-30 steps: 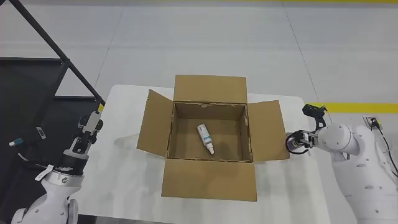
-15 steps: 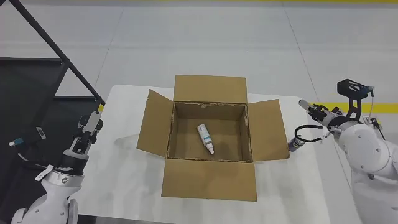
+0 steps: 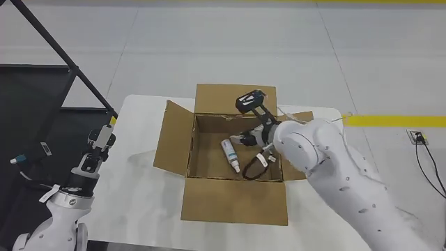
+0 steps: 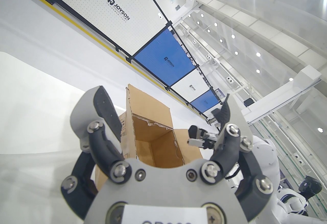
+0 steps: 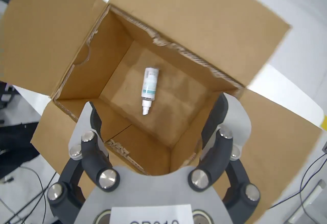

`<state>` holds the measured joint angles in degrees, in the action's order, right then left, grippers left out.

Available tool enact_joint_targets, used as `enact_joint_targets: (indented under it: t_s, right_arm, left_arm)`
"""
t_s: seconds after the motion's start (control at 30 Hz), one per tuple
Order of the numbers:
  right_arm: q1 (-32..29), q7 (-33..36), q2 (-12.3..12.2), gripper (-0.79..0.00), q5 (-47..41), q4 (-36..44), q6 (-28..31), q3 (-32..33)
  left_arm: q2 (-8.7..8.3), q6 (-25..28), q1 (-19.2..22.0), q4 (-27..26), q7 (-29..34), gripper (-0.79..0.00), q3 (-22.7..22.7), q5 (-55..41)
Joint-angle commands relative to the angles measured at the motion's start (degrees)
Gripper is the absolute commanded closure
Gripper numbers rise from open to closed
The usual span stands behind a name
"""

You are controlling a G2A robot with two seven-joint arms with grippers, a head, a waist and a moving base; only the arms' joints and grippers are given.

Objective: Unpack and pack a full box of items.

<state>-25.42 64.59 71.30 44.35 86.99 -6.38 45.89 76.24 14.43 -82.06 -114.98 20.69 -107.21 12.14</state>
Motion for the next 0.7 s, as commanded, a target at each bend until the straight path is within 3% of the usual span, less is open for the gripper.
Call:
enact_joint_targets:
  t_s: [0.0, 0.1, 0.23, 0.5, 0.67]
  right_arm:
    - [4.17, -1.38, 2.57, -0.785, -4.09, -8.61, 1.32, -6.17]
    - [7.48, -3.08, 6.09, -0.785, -8.08, -17.08, 2.55, -12.02]
    - [11.22, -6.56, 12.02, -0.785, -9.67, -30.57, 0.05, -19.39]
    - [14.28, -13.99, 20.85, -0.785, -14.72, -50.83, 1.95, -23.49]
    - [15.38, -15.52, 24.60, -0.557, -16.12, -59.77, 4.41, -24.15]
  left_arm:
    - [0.00, 0.00, 0.00, 0.00, 0.00, -0.785, 0.00, 0.00]
    - [0.00, 0.00, 0.00, 0.00, 0.00, -0.785, 0.00, 0.00]
    - [0.00, 0.00, 0.00, 0.00, 0.00, -0.785, 0.00, 0.00]
    - [0.00, 0.00, 0.00, 0.00, 0.00, -0.785, 0.00, 0.00]
    - [0.00, 0.00, 0.00, 0.00, 0.00, -0.785, 0.00, 0.00]
